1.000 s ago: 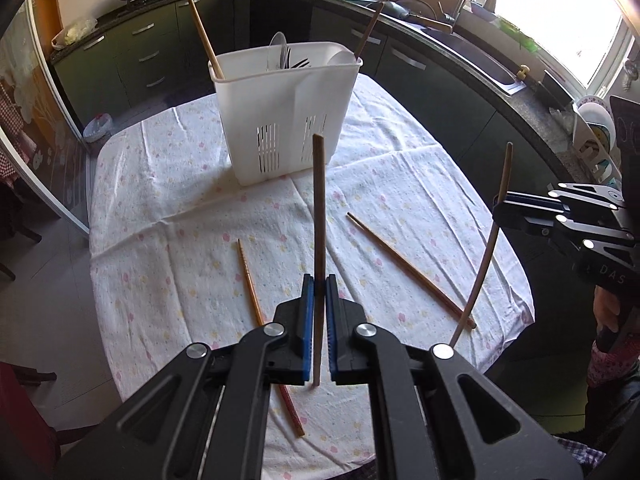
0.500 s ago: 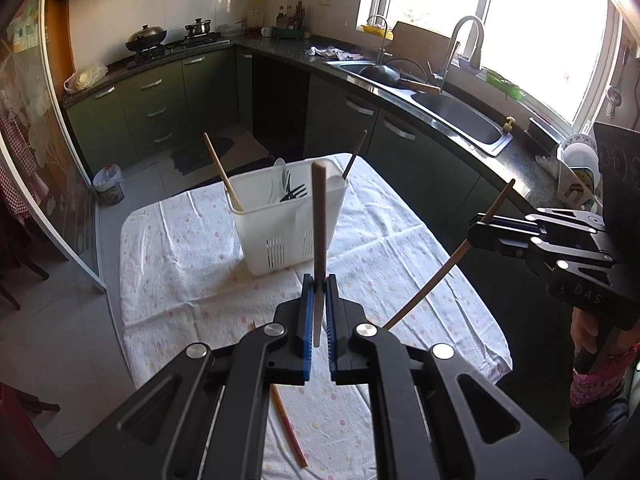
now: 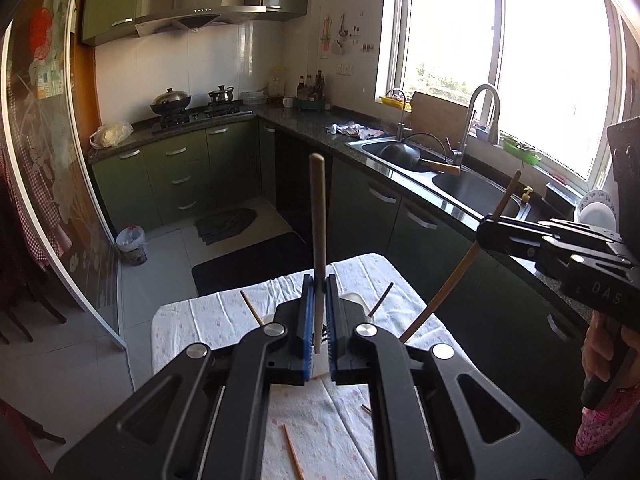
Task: Organize utensils
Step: 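Lift both chopsticks and carry them over the holder with both tools, then open both tools to drop the chopsticks into the holder, then grasp the last wooden chopstick with the left tool while the right grasps another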
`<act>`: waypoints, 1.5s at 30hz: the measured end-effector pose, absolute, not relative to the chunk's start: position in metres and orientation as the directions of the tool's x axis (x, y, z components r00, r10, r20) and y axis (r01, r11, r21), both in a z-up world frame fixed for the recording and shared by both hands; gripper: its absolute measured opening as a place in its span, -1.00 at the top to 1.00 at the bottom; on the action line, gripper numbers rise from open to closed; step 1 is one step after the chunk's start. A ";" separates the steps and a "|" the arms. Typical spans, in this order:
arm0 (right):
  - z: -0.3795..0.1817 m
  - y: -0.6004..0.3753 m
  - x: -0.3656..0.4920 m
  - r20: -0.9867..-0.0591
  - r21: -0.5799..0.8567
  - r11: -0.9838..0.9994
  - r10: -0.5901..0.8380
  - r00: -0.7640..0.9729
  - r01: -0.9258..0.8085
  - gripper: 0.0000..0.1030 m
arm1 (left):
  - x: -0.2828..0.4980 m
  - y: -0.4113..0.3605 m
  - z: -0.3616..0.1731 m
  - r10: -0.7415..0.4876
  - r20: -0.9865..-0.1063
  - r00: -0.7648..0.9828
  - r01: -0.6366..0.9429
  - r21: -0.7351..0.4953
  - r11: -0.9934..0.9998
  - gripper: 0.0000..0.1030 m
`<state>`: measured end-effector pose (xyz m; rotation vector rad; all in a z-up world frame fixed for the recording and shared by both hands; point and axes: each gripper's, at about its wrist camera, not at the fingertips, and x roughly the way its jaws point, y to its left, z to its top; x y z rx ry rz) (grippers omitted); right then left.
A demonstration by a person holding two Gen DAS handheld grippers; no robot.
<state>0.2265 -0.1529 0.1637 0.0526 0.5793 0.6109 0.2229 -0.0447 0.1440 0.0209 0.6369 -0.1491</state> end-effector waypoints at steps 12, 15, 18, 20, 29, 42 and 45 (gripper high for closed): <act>0.135 -0.108 0.303 -0.539 0.180 0.855 0.499 0.678 -0.486 0.87 | 0.288 -0.041 0.075 -0.080 -0.692 0.717 0.108 -0.002 0.994 0.89; 0.103 -0.096 0.316 -0.588 0.165 0.858 0.481 0.650 -0.486 0.87 | 0.295 -0.041 0.053 -0.077 -0.725 0.684 0.110 -0.002 0.994 0.89; 0.075 -0.085 0.321 -0.625 0.136 0.864 0.454 0.635 -0.485 0.87 | 0.298 -0.041 0.037 -0.076 -0.749 0.658 0.113 -0.001 0.994 0.89; 0.059 -0.078 0.325 -0.652 0.116 0.866 0.436 0.620 -0.487 0.87 | 0.301 -0.041 0.028 -0.071 -0.761 0.644 0.111 0.001 0.994 0.89; 0.029 -0.067 0.318 -0.691 0.077 0.860 0.411 0.595 -0.504 0.80 | 0.295 -0.040 0.017 -0.063 -0.775 0.628 0.109 0.008 0.994 0.36; 0.020 -0.135 0.188 -0.672 0.138 0.798 0.510 0.536 -0.586 0.23 | 0.218 -0.030 -0.048 -0.057 -0.909 0.414 0.120 -0.008 0.993 0.04; -0.017 -0.149 0.174 -0.732 0.155 0.802 0.485 0.478 -0.576 0.09 | 0.209 -0.023 -0.087 -0.040 -0.946 0.322 0.094 -0.010 0.996 0.04</act>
